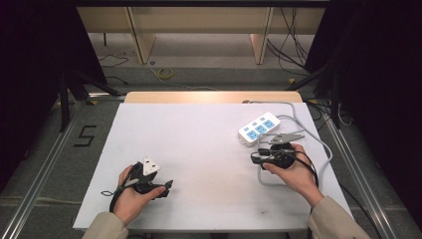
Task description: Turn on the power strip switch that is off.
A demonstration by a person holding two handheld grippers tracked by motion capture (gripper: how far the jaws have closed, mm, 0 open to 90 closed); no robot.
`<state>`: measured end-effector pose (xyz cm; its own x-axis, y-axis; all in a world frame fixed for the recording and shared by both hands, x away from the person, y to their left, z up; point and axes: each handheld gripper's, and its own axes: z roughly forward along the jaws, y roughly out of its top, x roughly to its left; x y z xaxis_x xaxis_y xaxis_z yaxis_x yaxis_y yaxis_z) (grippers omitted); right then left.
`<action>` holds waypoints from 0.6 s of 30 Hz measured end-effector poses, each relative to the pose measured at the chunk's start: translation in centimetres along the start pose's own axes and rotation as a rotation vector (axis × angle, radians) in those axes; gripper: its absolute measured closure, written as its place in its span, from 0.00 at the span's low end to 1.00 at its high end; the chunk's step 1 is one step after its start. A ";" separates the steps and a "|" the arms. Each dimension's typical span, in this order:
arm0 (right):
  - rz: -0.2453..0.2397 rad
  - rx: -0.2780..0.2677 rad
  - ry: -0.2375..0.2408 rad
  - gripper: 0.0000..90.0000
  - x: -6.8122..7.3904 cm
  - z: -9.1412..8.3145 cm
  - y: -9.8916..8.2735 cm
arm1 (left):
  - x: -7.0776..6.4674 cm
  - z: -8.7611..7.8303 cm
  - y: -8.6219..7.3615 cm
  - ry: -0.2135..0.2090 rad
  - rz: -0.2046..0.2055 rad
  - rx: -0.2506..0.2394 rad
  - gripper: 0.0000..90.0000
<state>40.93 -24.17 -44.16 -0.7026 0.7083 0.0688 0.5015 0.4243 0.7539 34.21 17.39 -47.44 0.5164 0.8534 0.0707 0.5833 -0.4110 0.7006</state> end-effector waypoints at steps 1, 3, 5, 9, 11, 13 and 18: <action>-0.001 -0.008 0.004 0.60 0.2 -0.1 -0.2 | 0.0 0.0 0.0 0.000 -0.001 -0.001 0.18; -0.011 -0.018 0.015 0.58 0.5 -0.3 -0.7 | 0.0 0.0 0.0 0.001 0.000 -0.003 0.18; -0.018 -0.032 0.021 0.58 0.8 -0.5 -1.2 | 0.0 0.0 0.0 0.001 -0.002 -0.003 0.18; -0.018 -0.041 0.028 0.57 1.2 -0.7 -2.1 | 0.0 0.0 -0.1 -0.002 -0.001 0.000 0.18; -0.015 -0.045 0.032 0.57 1.3 -0.8 -2.4 | 0.0 0.0 -0.1 -0.003 0.000 -0.002 0.18; -0.016 -0.051 0.036 0.57 1.4 -0.9 -2.7 | 0.0 0.0 -0.1 -0.002 0.001 -0.004 0.18; -0.019 -0.055 0.032 0.53 1.6 -0.8 -3.1 | 0.0 0.2 -0.2 -0.003 0.000 -0.006 0.18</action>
<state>37.81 -24.80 -45.85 -0.7280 0.6815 0.0744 0.4599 0.4051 0.7902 34.22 17.43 -47.69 0.5182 0.8525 0.0680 0.5798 -0.4087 0.7048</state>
